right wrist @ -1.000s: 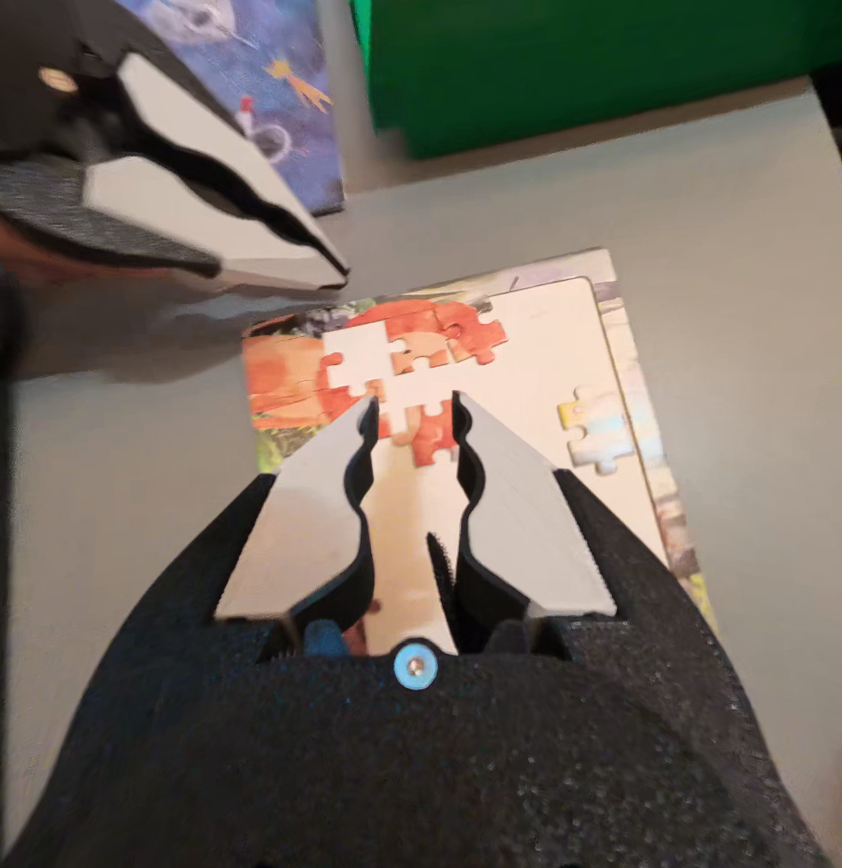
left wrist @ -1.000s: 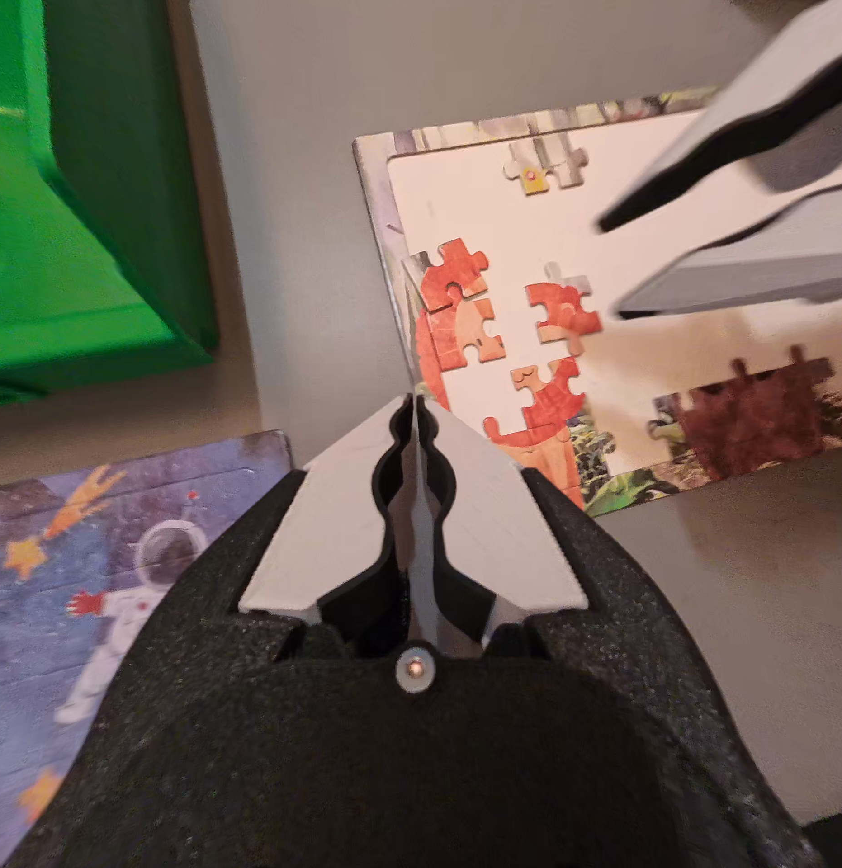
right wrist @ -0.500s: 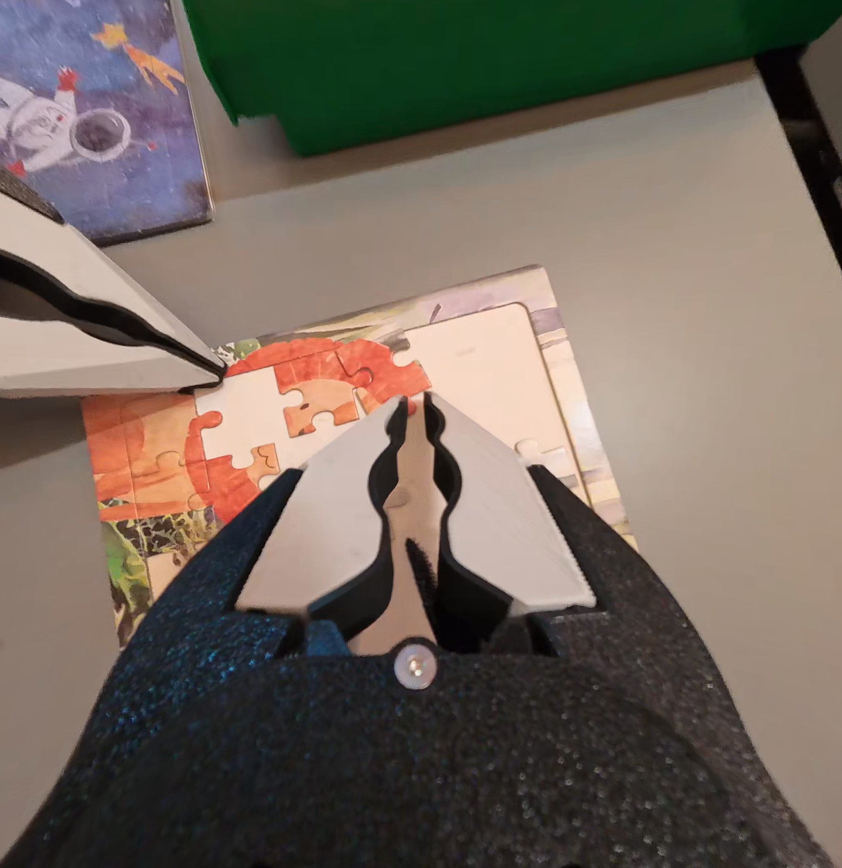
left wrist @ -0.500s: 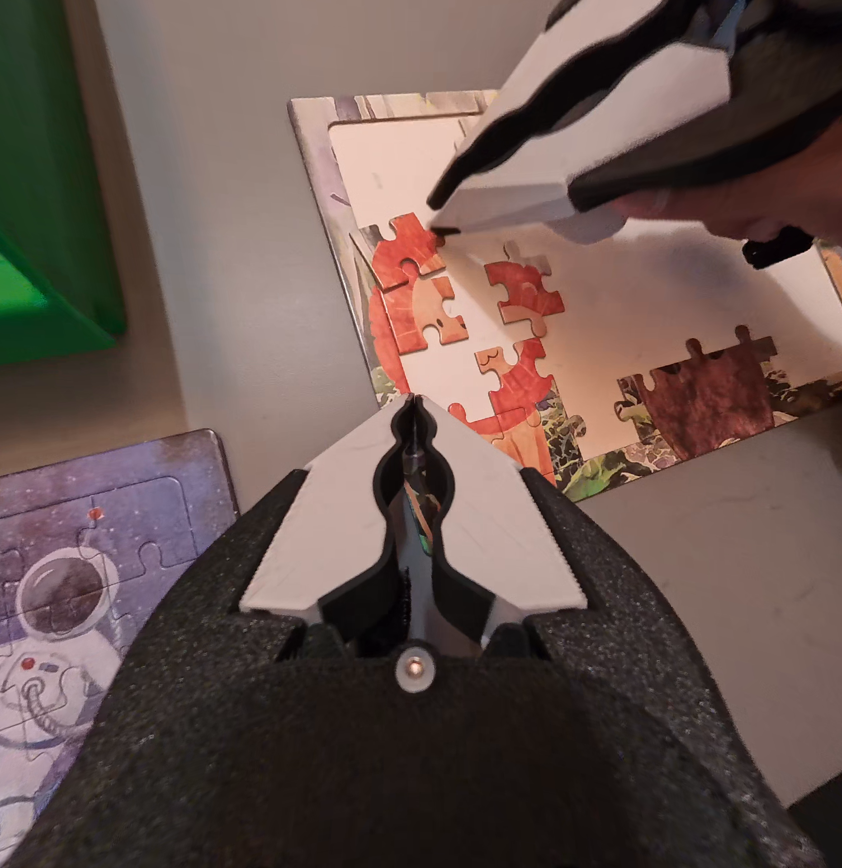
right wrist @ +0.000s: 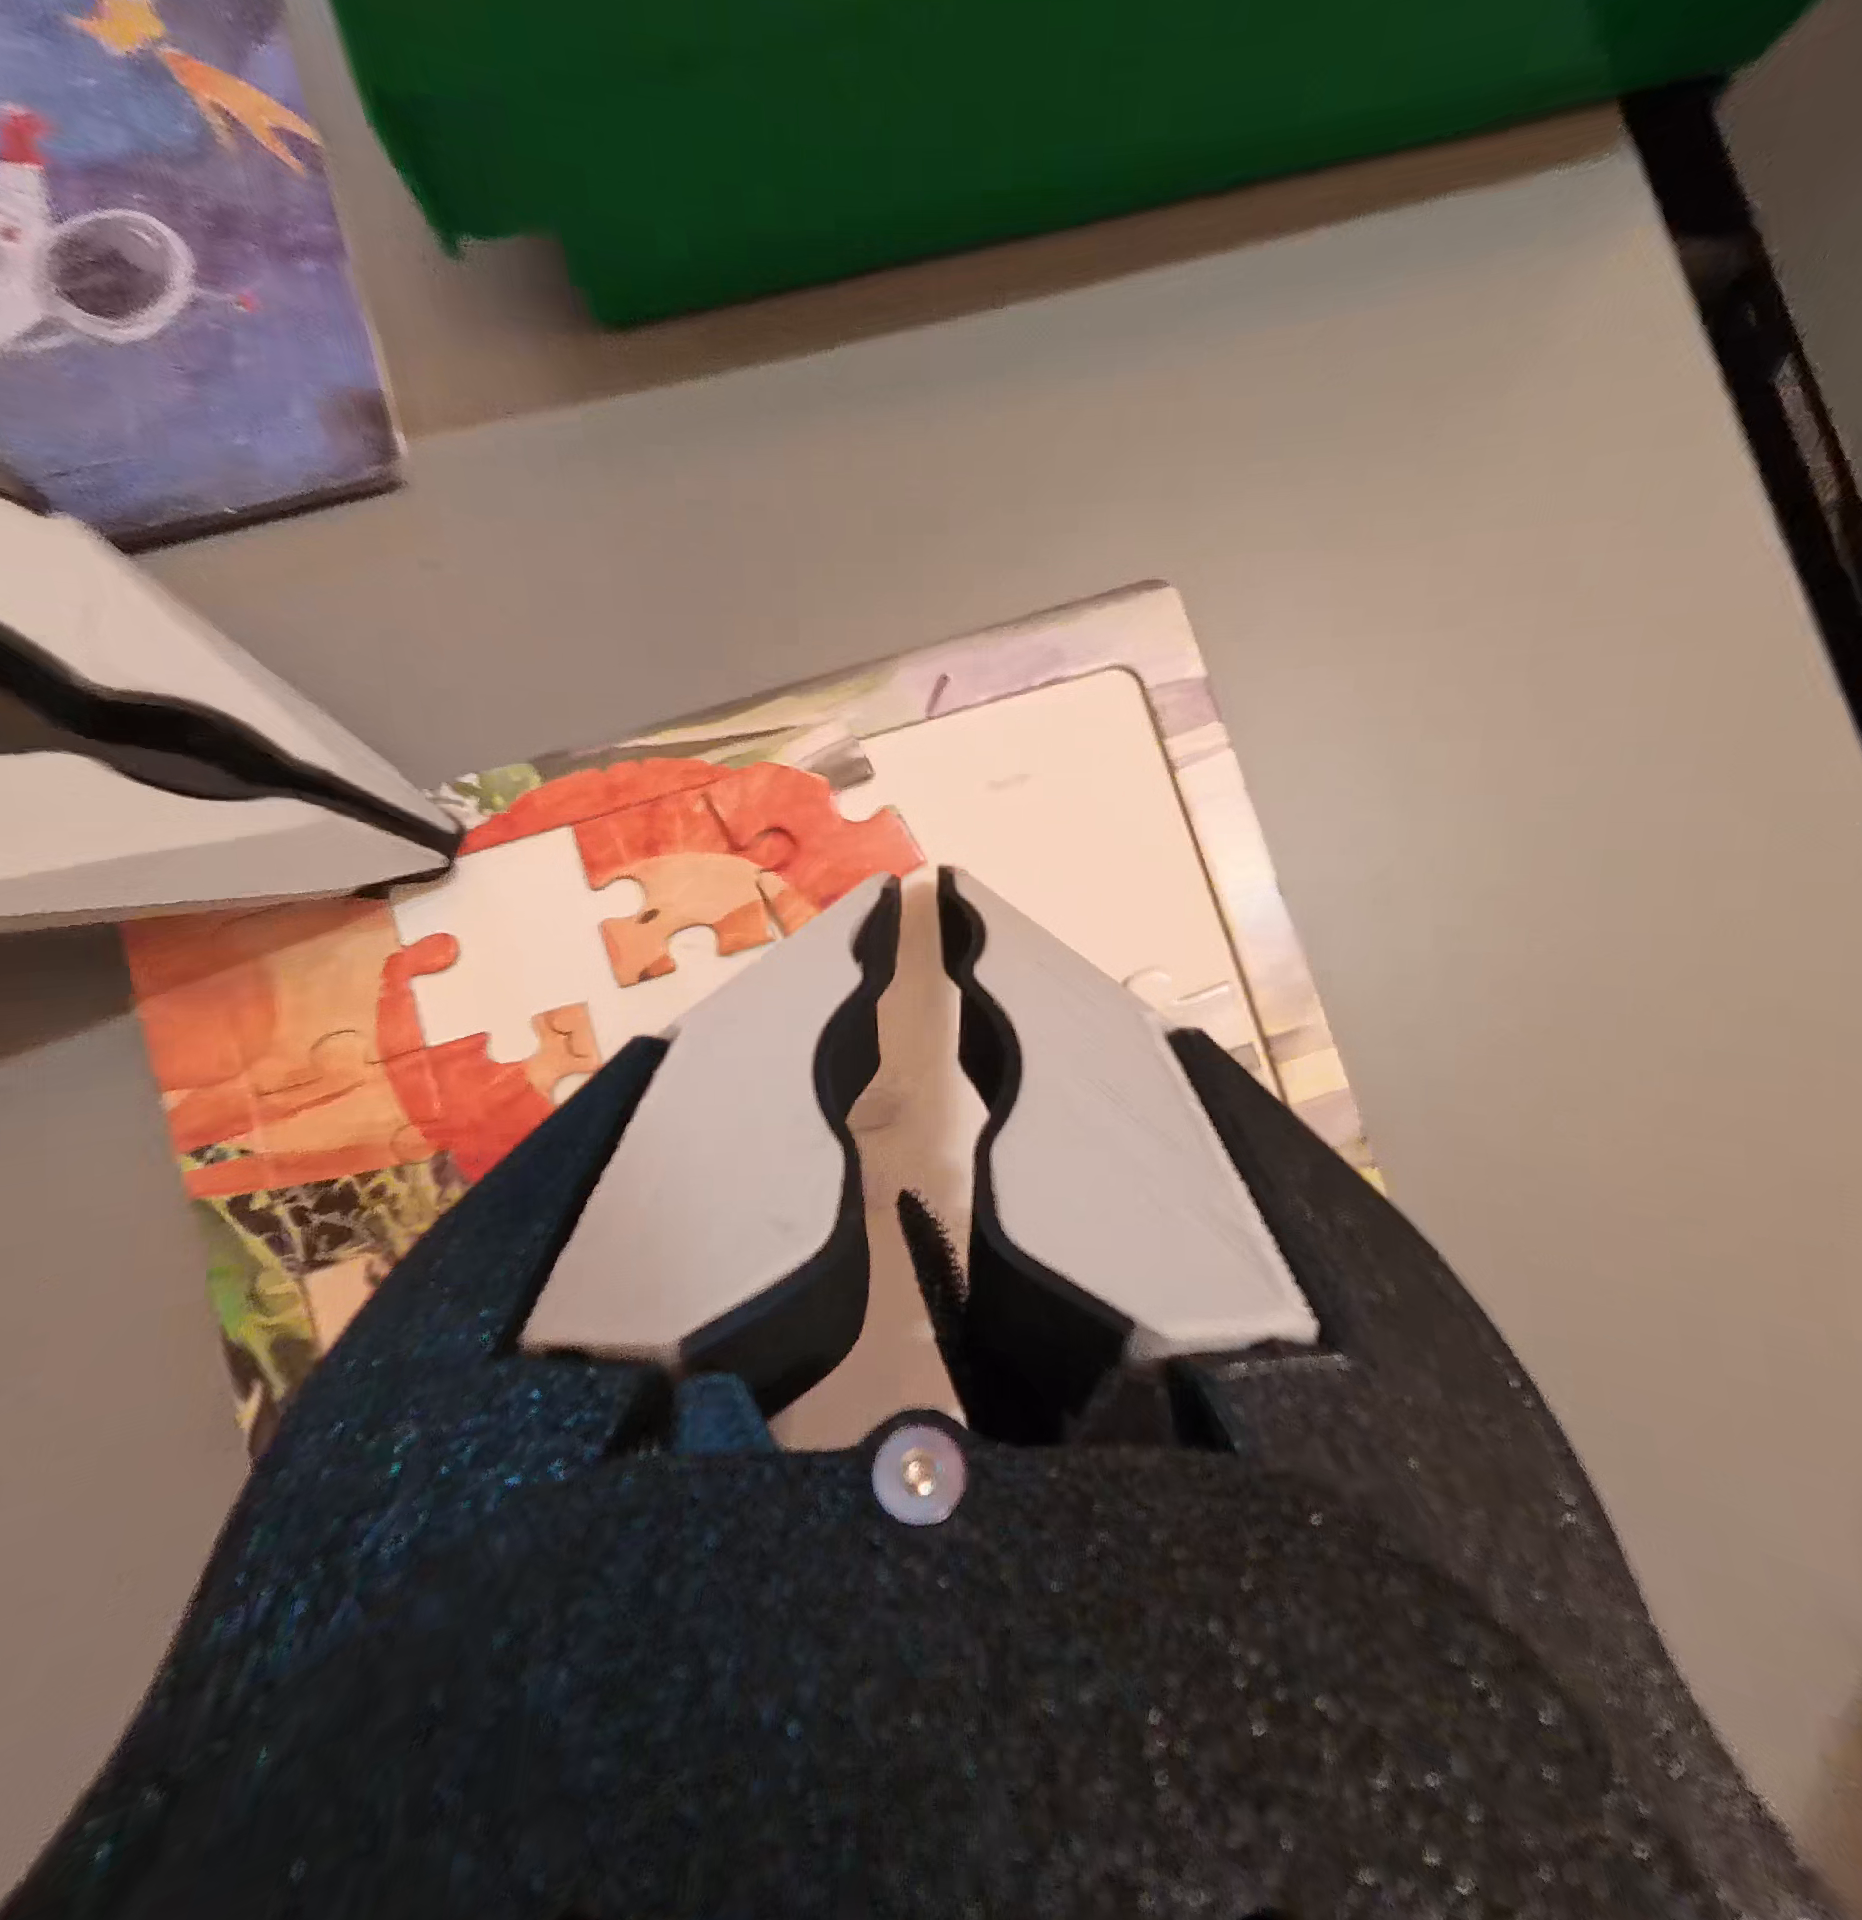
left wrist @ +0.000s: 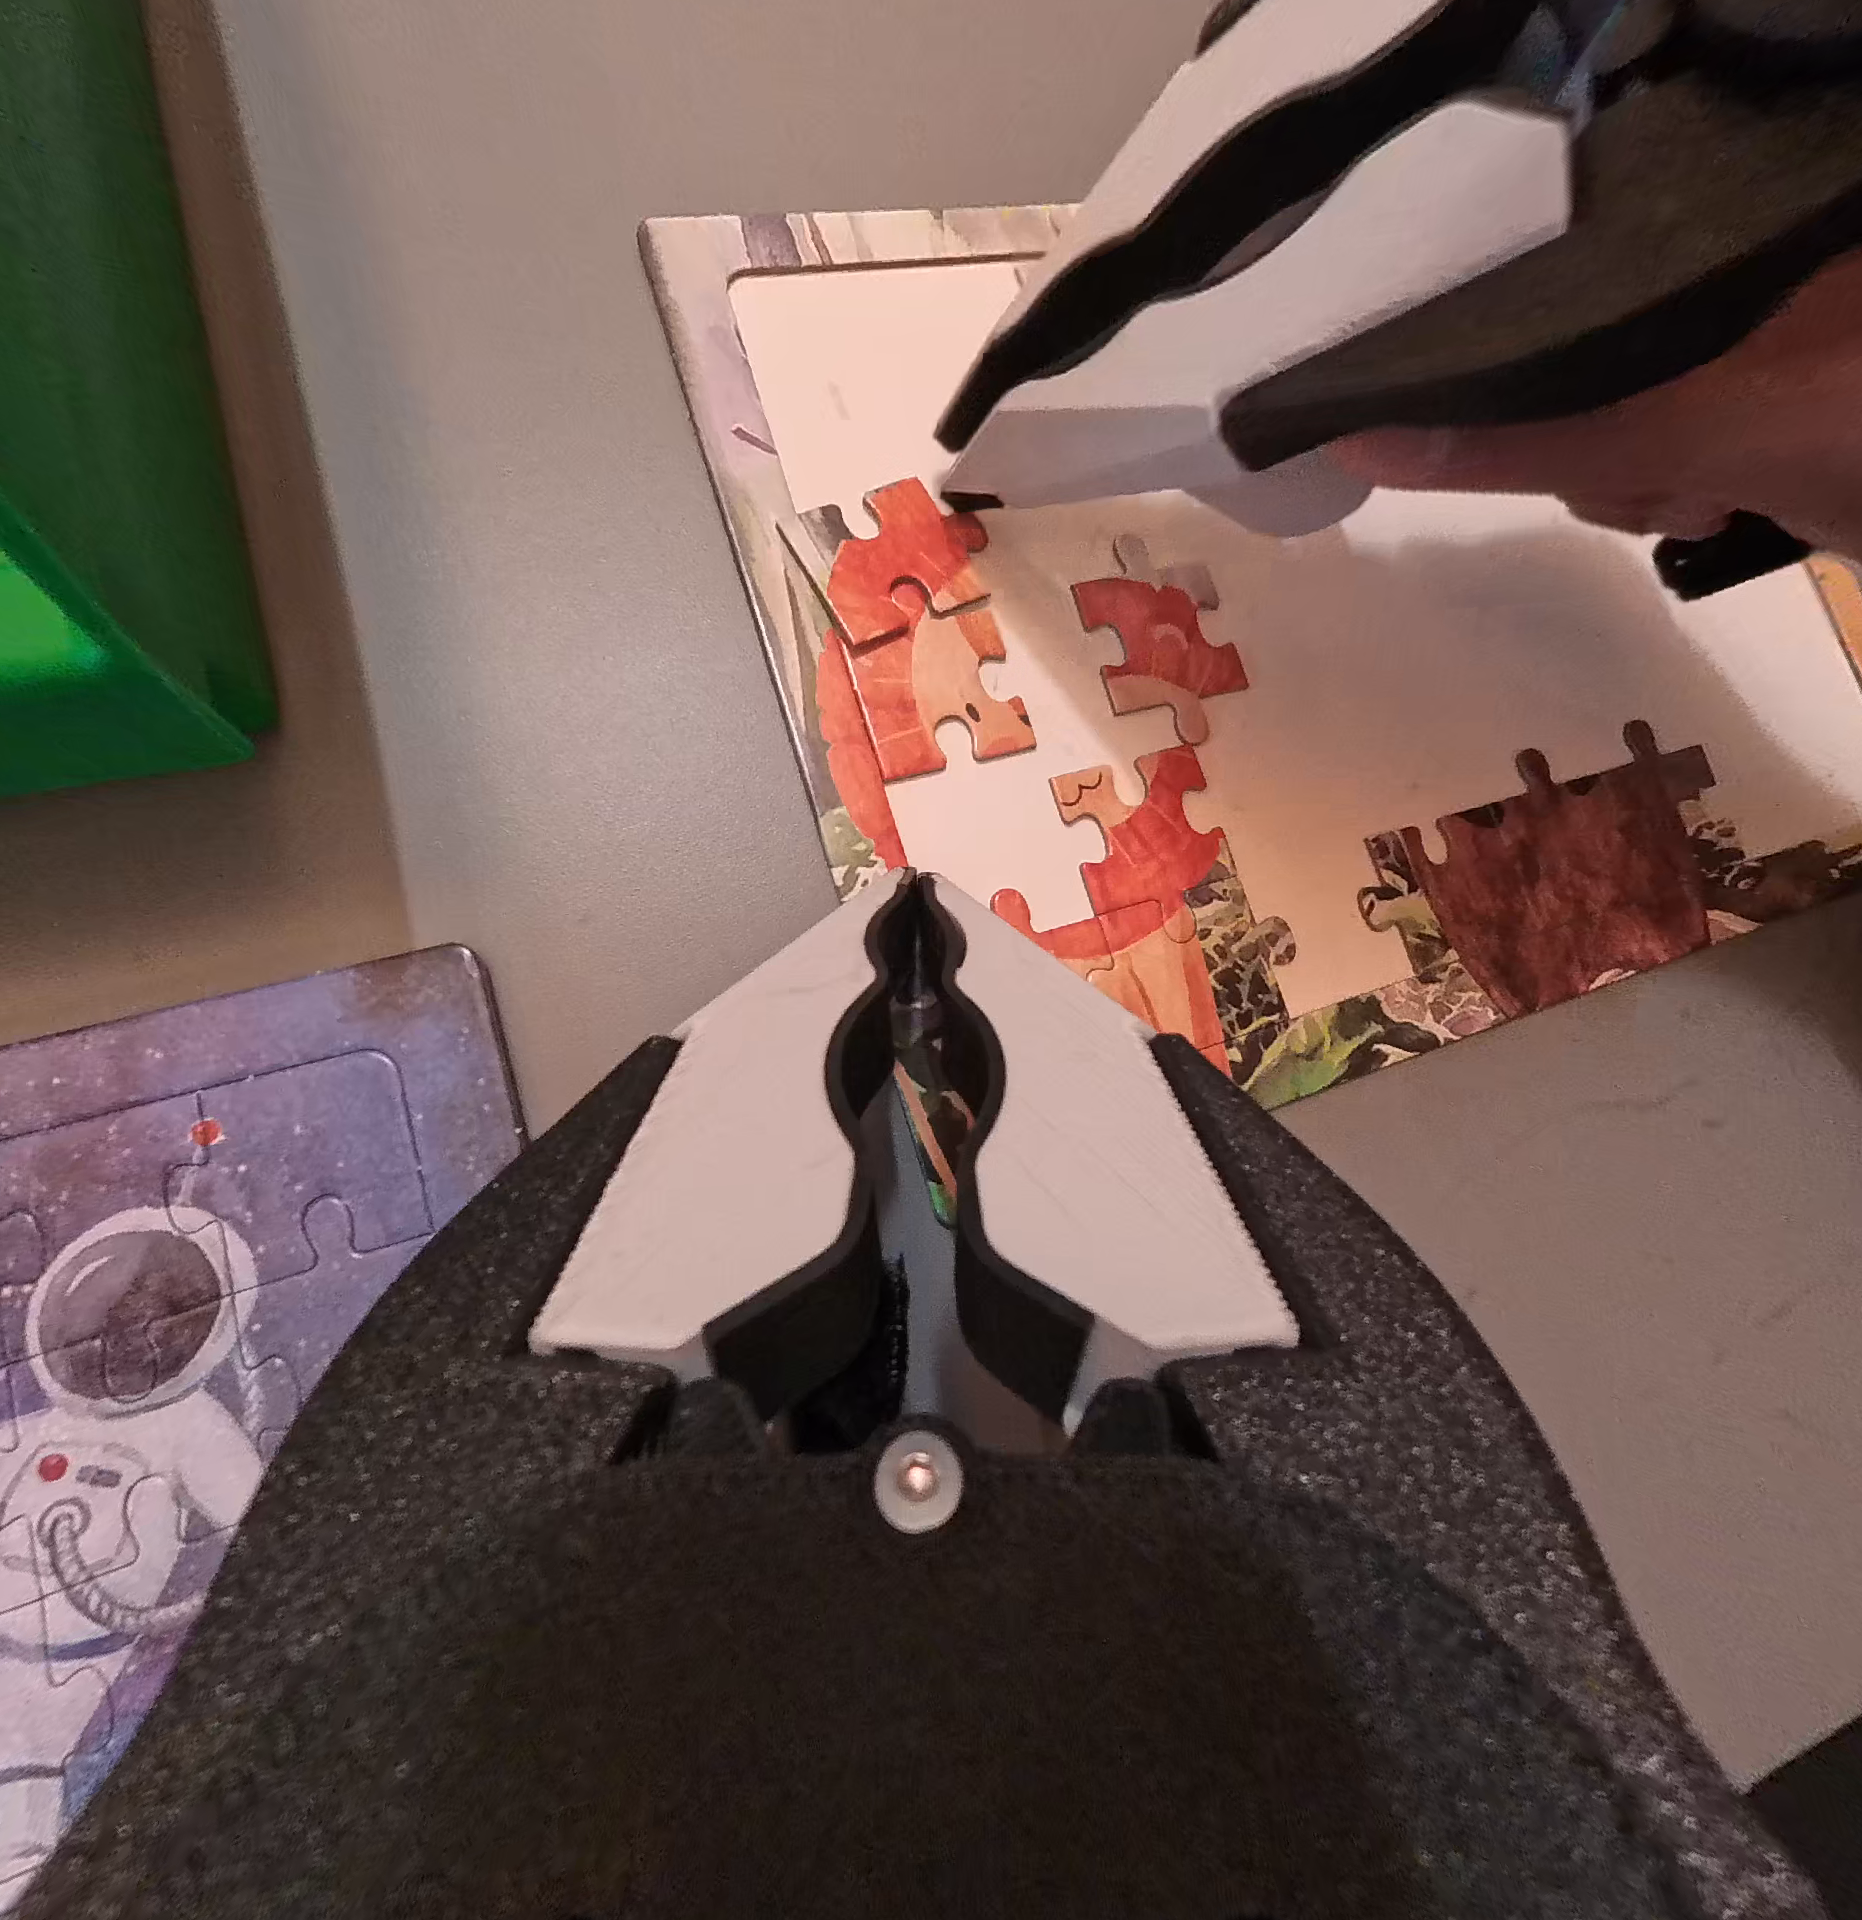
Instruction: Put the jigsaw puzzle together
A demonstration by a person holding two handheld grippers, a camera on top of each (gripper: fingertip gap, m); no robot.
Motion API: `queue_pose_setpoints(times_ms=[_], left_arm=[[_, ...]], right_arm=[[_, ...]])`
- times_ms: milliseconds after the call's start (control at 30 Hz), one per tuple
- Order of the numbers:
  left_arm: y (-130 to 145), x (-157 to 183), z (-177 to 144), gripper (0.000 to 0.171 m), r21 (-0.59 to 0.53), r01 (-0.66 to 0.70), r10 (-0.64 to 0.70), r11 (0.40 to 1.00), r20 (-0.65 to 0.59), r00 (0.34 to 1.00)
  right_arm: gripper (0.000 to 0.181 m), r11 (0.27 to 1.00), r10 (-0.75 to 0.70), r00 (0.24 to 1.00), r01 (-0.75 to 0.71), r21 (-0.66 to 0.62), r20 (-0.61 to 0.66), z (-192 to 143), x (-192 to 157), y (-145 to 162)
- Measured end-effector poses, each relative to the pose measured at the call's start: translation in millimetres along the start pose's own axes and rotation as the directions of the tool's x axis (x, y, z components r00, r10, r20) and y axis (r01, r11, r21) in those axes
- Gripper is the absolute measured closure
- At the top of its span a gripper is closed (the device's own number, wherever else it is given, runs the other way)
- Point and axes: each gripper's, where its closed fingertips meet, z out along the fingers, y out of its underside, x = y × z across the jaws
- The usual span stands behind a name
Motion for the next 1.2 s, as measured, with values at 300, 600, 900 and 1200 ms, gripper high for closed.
queue_pose_setpoints(times_ms=[300, 600, 900, 1200], left_arm=[[-0.1, -0.1, -0.1, 0.171, 0.002, 0.002, -0.002, 1.000, -0.004, 1.000], [-0.1, -0.2, -0.2, 0.171, 0.005, 0.007, -0.007, 1.000, -0.009, 1.000], [-0.1, -0.1, -0.1, 0.171, 0.006, 0.006, -0.005, 1.000, -0.009, 1.000], [-0.1, 0.0, 0.1, 0.171, 0.007, 0.005, -0.005, 1.000, -0.008, 1.000]], right_arm=[[0.181, 1.000, -0.003, 1.000, 0.003, 0.009, 0.006, -0.1, 1.5, 0.9], [0.181, 0.998, -0.044, 0.999, 0.044, -0.038, 0.015, -1.7, -6.6, 7.4], [0.181, 0.988, -0.138, 0.990, 0.136, 0.067, 0.034, 3.0, -34.9, -20.8], [0.181, 0.993, -0.111, 0.994, 0.111, 0.039, 0.017, 10.6, -26.5, -14.3]])
